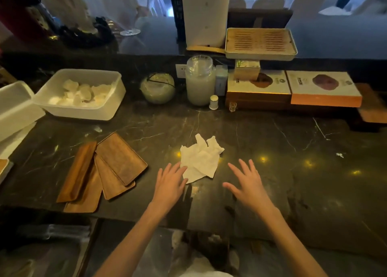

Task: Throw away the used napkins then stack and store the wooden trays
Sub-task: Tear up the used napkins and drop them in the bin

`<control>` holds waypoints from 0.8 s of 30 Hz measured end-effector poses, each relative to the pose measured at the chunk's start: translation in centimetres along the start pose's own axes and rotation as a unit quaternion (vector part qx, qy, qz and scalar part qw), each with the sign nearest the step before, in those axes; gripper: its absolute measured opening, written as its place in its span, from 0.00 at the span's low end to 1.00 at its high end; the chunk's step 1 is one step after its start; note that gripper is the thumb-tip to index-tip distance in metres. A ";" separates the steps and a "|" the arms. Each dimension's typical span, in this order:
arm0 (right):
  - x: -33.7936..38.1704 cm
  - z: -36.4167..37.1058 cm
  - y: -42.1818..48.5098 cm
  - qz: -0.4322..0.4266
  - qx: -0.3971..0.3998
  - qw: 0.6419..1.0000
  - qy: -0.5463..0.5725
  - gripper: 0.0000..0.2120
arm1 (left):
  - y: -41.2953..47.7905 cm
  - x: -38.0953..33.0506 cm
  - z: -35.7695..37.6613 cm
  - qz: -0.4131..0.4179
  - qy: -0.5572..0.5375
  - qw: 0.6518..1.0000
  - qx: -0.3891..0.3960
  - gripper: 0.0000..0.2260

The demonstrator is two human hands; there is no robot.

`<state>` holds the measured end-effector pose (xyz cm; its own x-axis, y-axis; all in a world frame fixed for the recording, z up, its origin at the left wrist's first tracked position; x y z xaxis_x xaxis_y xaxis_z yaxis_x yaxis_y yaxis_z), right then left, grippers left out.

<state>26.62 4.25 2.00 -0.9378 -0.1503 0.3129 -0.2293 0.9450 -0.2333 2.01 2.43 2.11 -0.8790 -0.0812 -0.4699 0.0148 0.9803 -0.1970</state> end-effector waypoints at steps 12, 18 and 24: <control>6.1 4.3 13.4 0.028 0.053 0.995 -0.073 0.31 | 12.7 0.3 2.7 0.080 0.048 0.992 0.087 0.20; 5.6 7.1 15.3 0.053 0.091 0.991 -0.080 0.28 | 14.2 0.6 5.4 0.089 0.084 0.981 0.152 0.26; 2.7 7.4 12.9 0.072 0.040 0.995 -0.064 0.11 | 14.0 1.1 6.2 0.074 0.090 0.981 0.153 0.19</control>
<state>19.22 13.86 -6.98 -0.9866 -0.0563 0.1529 -0.1062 0.9340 -0.3413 4.22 14.95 -6.53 -0.9258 0.1191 -0.3589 0.2677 0.8767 -0.3997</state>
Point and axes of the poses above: each hand's wrist, its own y-axis towards the middle knuckle, its own z-axis out of the palm, x = y × z, the point moved 7 cm from there along y, towards the middle knuckle, and after that the axes turned 10 degrees about -y, right-handed, at the moved point
